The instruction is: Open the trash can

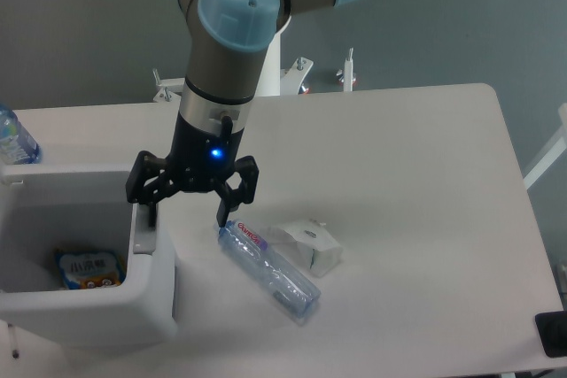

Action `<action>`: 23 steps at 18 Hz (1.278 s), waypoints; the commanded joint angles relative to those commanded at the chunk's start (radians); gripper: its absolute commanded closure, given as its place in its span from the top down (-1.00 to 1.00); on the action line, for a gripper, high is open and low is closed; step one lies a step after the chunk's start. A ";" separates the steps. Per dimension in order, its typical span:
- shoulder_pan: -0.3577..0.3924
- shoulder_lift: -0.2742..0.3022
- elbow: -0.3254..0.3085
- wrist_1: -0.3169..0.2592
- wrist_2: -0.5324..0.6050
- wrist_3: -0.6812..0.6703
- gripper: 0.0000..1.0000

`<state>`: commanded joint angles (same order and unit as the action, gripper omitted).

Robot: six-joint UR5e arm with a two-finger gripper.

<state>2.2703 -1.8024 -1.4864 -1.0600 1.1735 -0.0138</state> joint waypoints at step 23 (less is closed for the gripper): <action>0.317 0.120 0.077 -0.055 0.273 0.357 1.00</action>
<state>2.5876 -1.6828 -1.4097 -1.1149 1.4463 0.3428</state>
